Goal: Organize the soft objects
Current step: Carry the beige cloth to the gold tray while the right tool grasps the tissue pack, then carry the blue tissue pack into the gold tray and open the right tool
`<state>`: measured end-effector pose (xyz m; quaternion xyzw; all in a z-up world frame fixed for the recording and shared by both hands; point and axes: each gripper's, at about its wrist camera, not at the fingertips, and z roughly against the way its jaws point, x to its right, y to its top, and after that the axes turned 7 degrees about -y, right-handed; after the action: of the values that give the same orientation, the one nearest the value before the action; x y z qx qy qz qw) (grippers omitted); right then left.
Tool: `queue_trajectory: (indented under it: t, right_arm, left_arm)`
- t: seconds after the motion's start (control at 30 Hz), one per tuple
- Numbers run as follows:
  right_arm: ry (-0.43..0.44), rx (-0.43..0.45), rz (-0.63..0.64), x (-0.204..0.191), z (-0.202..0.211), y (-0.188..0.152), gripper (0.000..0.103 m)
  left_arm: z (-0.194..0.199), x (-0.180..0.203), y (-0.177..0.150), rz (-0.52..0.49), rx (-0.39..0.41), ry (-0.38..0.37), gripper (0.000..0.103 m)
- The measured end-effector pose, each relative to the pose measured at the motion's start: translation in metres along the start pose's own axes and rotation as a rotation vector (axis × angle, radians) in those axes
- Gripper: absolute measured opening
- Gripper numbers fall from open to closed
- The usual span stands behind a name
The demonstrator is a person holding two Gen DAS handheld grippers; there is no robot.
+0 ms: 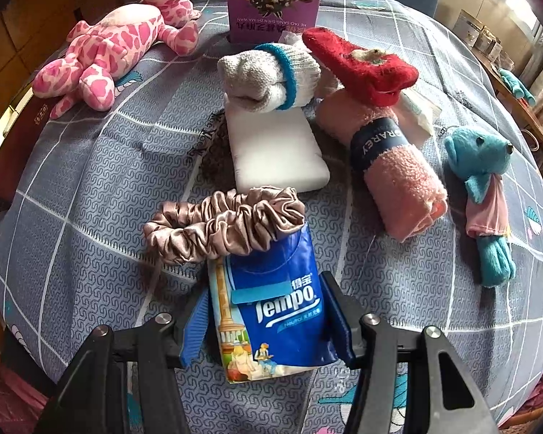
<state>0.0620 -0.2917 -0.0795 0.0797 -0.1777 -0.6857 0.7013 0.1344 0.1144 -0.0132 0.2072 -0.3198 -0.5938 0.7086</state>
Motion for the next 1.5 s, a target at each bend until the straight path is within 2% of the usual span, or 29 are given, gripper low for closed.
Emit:
queue_trajectory:
  t: [0.2,0.37,0.5,0.63,0.9,1.07,1.33,1.5]
  right_arm:
    - [-0.025,0.029,-0.054,-0.001,0.004,-0.009,0.056]
    - [-0.040,0.044,-0.121,-0.004,0.011,-0.019,0.055]
    - [-0.011,0.046,-0.163,-0.009,0.019,-0.030,0.055]
    - [0.064,0.033,-0.196,-0.020,0.029,-0.035,0.055]
    - [0.164,0.100,-0.099,-0.068,0.061,-0.012,0.055]
    - [0.197,0.096,-0.051,-0.101,0.059,0.013,0.055]
    - [0.242,0.152,0.069,-0.158,0.069,0.030,0.055]
    - [0.299,0.205,0.109,-0.187,0.080,0.044,0.055]
  left_arm:
    - [0.045,0.017,-0.030,-0.066,0.051,-0.019,0.068]
    - [0.063,0.025,-0.050,-0.080,0.040,-0.027,0.068]
    - [0.069,0.027,-0.059,-0.090,0.038,-0.014,0.068]
    - [0.072,0.022,-0.064,-0.079,0.033,-0.010,0.068]
    - [0.077,0.011,-0.068,-0.066,0.035,-0.003,0.068]
    - [0.079,0.007,-0.070,-0.061,0.033,-0.012,0.068]
    - [0.082,0.003,-0.073,-0.044,0.032,-0.024,0.068]
    - [0.084,-0.001,-0.074,-0.039,0.035,-0.029,0.070]
